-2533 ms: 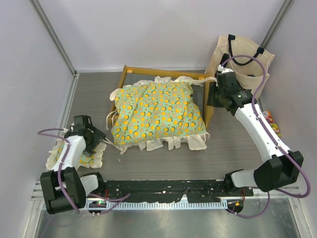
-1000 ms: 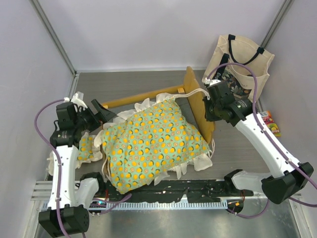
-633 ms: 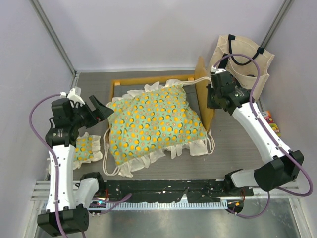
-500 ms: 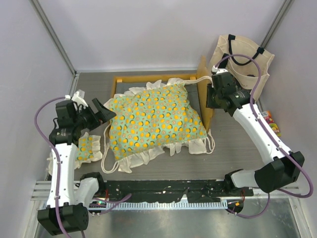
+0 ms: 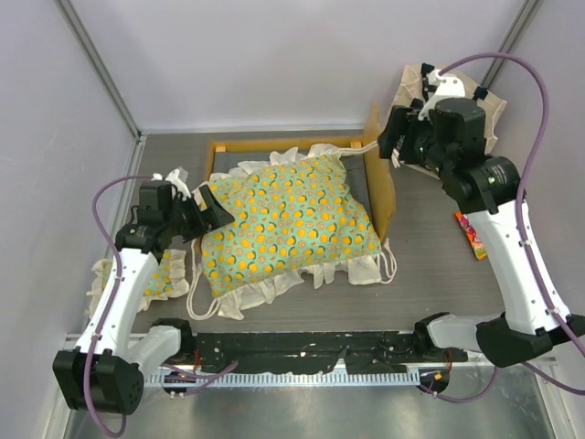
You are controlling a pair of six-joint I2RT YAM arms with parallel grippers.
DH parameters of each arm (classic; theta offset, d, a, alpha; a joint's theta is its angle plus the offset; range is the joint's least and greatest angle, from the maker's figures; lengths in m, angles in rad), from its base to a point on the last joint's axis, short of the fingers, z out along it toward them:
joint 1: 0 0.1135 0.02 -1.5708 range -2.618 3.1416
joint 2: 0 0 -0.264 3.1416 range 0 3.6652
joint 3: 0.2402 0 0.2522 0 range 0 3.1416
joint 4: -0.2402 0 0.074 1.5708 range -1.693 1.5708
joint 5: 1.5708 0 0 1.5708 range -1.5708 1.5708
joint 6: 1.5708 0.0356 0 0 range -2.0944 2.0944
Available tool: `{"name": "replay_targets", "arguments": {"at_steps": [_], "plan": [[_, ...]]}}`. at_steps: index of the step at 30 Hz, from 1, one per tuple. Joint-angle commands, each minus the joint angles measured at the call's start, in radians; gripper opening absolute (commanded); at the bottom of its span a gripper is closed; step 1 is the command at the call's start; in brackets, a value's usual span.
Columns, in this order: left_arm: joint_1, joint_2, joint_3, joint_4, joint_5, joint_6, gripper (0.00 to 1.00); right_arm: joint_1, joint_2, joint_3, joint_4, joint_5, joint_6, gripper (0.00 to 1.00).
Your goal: Set up the pet bed
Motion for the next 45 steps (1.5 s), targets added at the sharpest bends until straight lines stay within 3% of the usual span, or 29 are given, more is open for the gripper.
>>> {"name": "replay_targets", "arguments": {"at_steps": [1, 3, 9, 12, 14, 17, 19, 20, 22, 23, 26, 27, 30, 39, 45], "plan": [[-0.003, -0.020, -0.012, 0.006, -0.091, 0.033, 0.90, 0.167, 0.096, 0.041, -0.021, -0.093, -0.005, 0.84], [-0.003, -0.018, -0.020, 0.014, -0.070, 0.033, 0.90, 0.253, 0.157, 0.043, -0.032, -0.059, -0.005, 0.84], [-0.012, 0.003, -0.047, 0.052, -0.048, 0.035, 0.89, 0.255, 0.279, -0.084, 0.021, 0.059, 0.021, 0.87], [-0.016, 0.020, -0.066, 0.086, -0.030, 0.029, 0.89, 0.254, 0.317, -0.129, 0.053, 0.035, 0.004, 0.88], [-0.025, 0.038, -0.070, 0.102, -0.021, 0.026, 0.86, 0.237, 0.343, -0.174, 0.106, -0.060, -0.019, 0.88], [-0.029, 0.063, -0.078, 0.134, 0.013, 0.023, 0.80, 0.197, 0.377, -0.201, 0.120, -0.146, -0.025, 0.88], [-0.029, 0.080, -0.089, 0.177, 0.048, 0.015, 0.69, 0.174, 0.402, -0.215, 0.129, -0.186, -0.033, 0.88], [-0.031, 0.101, -0.089, 0.190, 0.079, 0.010, 0.55, 0.169, 0.406, -0.216, 0.132, -0.266, -0.034, 0.88], [-0.031, 0.120, -0.070, 0.204, 0.094, 0.015, 0.42, 0.162, 0.415, -0.219, 0.144, -0.322, -0.040, 0.75], [-0.031, 0.127, -0.061, 0.206, 0.102, 0.018, 0.30, 0.158, 0.417, -0.218, 0.147, -0.359, -0.045, 0.68], [-0.029, 0.147, -0.003, 0.209, 0.102, 0.038, 0.06, 0.149, 0.415, -0.199, 0.162, -0.393, -0.040, 0.29], [-0.031, 0.167, 0.041, 0.204, 0.100, 0.045, 0.01, 0.146, 0.415, -0.189, 0.166, -0.396, -0.036, 0.13], [-0.031, 0.213, 0.184, 0.157, 0.097, 0.101, 0.00, 0.129, 0.405, -0.112, 0.166, -0.364, -0.019, 0.02], [-0.029, 0.497, 0.756, -0.001, 0.097, 0.237, 0.00, 0.096, 0.440, 0.251, 0.182, -0.204, 0.002, 0.01], [-0.029, 0.635, 0.920, 0.109, 0.076, 0.291, 0.00, 0.034, 0.516, 0.365, 0.262, -0.140, 0.022, 0.01]]}}
